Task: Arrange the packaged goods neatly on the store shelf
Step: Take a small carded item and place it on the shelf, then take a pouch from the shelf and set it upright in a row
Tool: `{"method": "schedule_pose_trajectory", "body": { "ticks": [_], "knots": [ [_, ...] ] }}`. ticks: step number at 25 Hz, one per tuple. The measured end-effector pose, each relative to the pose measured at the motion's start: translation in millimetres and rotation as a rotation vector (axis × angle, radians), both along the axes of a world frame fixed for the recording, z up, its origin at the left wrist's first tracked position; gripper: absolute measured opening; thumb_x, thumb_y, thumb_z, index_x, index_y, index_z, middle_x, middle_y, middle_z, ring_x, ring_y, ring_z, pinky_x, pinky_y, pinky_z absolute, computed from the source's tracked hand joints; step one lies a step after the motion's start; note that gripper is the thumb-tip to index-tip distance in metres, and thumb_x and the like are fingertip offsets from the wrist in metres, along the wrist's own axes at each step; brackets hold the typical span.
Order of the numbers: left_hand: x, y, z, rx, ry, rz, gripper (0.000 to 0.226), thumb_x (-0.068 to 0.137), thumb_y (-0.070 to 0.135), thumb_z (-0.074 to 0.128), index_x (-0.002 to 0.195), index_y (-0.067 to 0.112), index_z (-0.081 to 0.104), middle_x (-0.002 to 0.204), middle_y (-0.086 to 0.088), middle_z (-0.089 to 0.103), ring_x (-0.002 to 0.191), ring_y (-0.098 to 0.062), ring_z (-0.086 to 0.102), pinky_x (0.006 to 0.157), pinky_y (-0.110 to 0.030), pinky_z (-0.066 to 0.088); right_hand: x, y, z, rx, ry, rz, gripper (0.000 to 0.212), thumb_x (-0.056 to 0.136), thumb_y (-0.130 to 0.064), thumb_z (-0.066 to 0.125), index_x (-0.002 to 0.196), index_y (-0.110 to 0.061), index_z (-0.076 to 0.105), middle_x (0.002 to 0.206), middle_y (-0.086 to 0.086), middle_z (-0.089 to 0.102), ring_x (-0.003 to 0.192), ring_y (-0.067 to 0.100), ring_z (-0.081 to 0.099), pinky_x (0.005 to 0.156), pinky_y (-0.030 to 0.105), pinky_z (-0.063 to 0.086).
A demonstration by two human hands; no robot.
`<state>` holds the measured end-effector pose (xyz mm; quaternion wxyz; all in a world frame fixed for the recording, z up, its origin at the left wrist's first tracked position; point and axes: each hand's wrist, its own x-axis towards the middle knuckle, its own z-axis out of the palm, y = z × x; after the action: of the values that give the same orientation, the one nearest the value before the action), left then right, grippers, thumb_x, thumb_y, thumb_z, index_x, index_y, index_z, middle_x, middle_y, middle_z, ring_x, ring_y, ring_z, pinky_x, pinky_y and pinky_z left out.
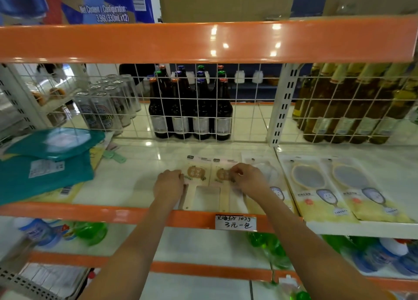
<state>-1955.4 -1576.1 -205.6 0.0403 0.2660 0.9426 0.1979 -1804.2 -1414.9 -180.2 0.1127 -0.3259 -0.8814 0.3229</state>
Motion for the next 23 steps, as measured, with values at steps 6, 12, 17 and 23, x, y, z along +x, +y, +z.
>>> {"method": "schedule_pose_trajectory", "body": {
  "ticks": [6, 12, 17, 23],
  "knots": [
    [10, -2, -7, 0.002, 0.068, 0.026, 0.035, 0.100, 0.023, 0.038, 0.130, 0.014, 0.052, 0.123, -0.013, 0.055, 0.116, -0.029, 0.048, 0.091, -0.037, 0.042, 4, -3, -5, 0.028, -0.018, 0.021, 0.024, 0.096, -0.018, 0.048, 0.114, -0.016, 0.063, 0.117, 0.004, 0.062, 0.097, 0.018, 0.058, 0.079, 0.025, 0.044],
    [12, -4, -5, 0.033, 0.064, 0.047, 0.033, 0.099, 0.023, 0.040, 0.128, 0.013, 0.052, 0.120, -0.013, 0.057, 0.112, -0.029, 0.052, 0.089, -0.038, 0.044, 0, -4, -8, 0.113, -0.083, 0.084, 0.027, 0.093, -0.017, 0.048, 0.116, -0.013, 0.062, 0.114, 0.009, 0.063, 0.101, 0.023, 0.059, 0.089, 0.035, 0.050],
    [5, -10, 0, 0.042, 0.001, 0.010, 0.033, 0.100, 0.027, 0.040, 0.127, 0.012, 0.051, 0.122, -0.013, 0.057, 0.113, -0.029, 0.053, 0.088, -0.036, 0.043, -12, -10, 2, 0.192, -0.122, 0.149, 0.027, 0.094, -0.017, 0.045, 0.113, -0.011, 0.063, 0.112, 0.009, 0.063, 0.101, 0.024, 0.059, 0.087, 0.036, 0.050],
    [-20, -24, 31, -0.121, 0.087, -0.054, 0.038, 0.100, 0.039, 0.033, 0.130, 0.022, 0.050, 0.126, -0.008, 0.055, 0.114, -0.026, 0.051, 0.094, -0.037, 0.044, -49, -32, 25, 0.324, -0.084, 0.218, 0.033, 0.094, -0.017, 0.045, 0.124, -0.018, 0.057, 0.122, 0.005, 0.059, 0.115, 0.022, 0.049, 0.093, 0.034, 0.046]
  ]
}}
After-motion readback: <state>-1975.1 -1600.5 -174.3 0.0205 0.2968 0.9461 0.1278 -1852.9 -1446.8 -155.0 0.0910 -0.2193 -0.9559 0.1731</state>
